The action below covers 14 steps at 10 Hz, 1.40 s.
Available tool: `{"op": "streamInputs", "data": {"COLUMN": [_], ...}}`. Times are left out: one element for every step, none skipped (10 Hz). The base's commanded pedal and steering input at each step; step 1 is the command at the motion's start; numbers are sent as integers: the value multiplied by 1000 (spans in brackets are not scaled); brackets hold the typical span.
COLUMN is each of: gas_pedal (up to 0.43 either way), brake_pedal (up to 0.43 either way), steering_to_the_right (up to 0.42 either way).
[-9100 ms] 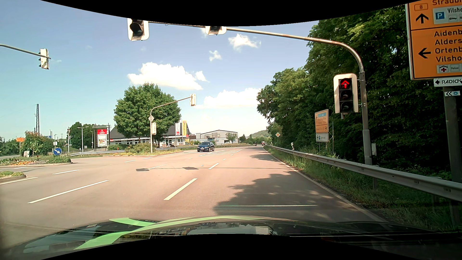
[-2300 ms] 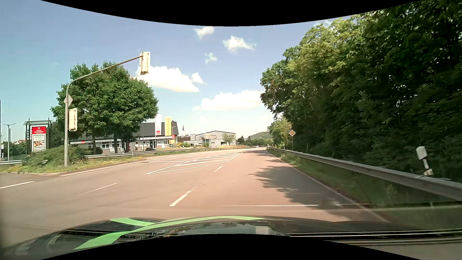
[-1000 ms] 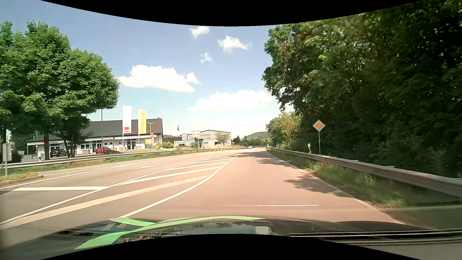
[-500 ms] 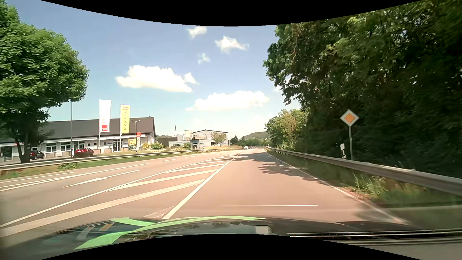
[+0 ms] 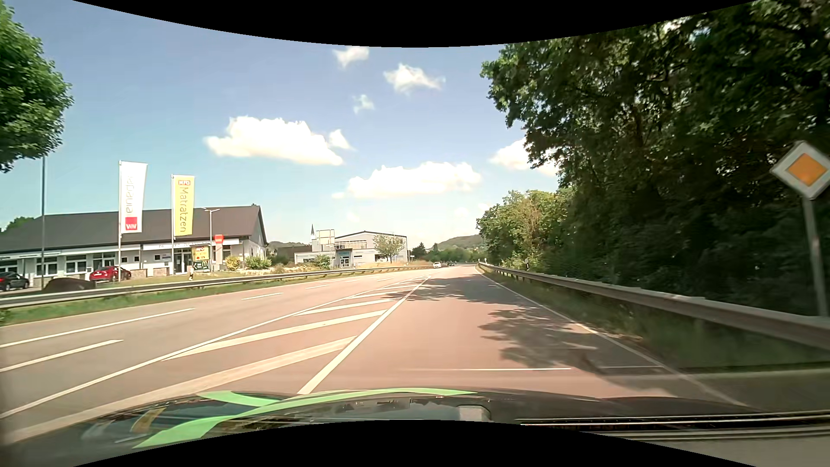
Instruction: Follow the waypoints while adhering to traffic rules and regulations
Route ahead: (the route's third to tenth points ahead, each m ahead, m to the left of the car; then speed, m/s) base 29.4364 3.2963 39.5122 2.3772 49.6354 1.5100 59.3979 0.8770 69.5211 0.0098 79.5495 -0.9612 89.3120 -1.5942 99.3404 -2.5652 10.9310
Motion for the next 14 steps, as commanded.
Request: {"op": "streamInputs", "data": {"gas_pedal": [319,311,311,311,311,319,331,331,311,280,280,268,268,268], "brake_pedal": [0,0,0,0,0,0,0,0,0,0,0,0,0,0], "steering_to_the_right": [3,4,5,6,6,6,6,7,7,8,9,9,9,9]}}
